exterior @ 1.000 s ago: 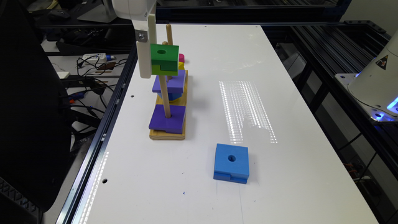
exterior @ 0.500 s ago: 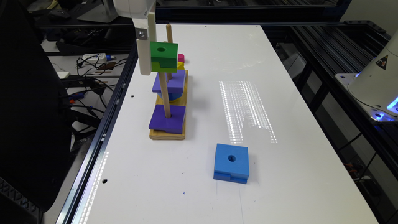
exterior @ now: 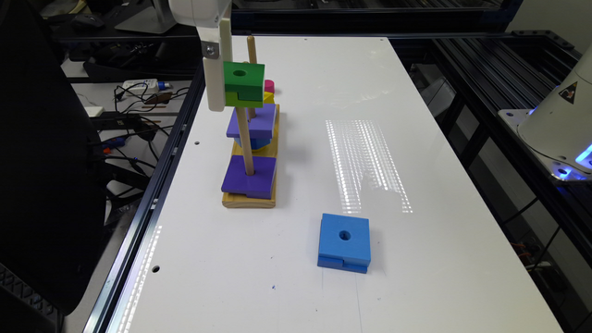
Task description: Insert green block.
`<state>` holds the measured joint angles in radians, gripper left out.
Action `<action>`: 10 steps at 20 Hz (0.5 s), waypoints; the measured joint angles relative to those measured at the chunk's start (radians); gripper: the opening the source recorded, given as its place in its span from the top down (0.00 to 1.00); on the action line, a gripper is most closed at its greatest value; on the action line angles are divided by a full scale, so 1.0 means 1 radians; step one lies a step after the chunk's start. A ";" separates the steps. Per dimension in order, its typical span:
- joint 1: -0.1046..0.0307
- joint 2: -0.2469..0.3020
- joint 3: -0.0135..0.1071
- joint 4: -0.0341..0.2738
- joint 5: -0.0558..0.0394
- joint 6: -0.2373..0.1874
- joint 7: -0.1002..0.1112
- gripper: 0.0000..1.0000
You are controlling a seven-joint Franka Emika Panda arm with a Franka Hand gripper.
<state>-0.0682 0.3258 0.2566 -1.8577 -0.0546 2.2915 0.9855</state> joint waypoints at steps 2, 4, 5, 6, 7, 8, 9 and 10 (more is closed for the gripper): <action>0.000 0.000 0.000 0.000 0.0000 0.000 0.000 1.00; 0.000 0.002 0.000 0.000 0.0000 0.000 0.000 1.00; 0.000 0.004 0.000 0.000 0.0000 0.001 0.000 1.00; 0.001 0.005 0.000 0.001 0.0000 0.002 0.000 1.00; 0.001 0.008 0.000 0.001 0.0000 0.002 0.000 1.00; 0.001 0.011 0.000 0.002 -0.0001 0.003 0.000 1.00; 0.001 0.013 0.000 0.002 -0.0001 0.004 0.000 1.00; 0.001 0.015 0.000 0.002 -0.0001 0.004 0.000 1.00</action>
<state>-0.0675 0.3407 0.2569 -1.8559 -0.0548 2.2954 0.9853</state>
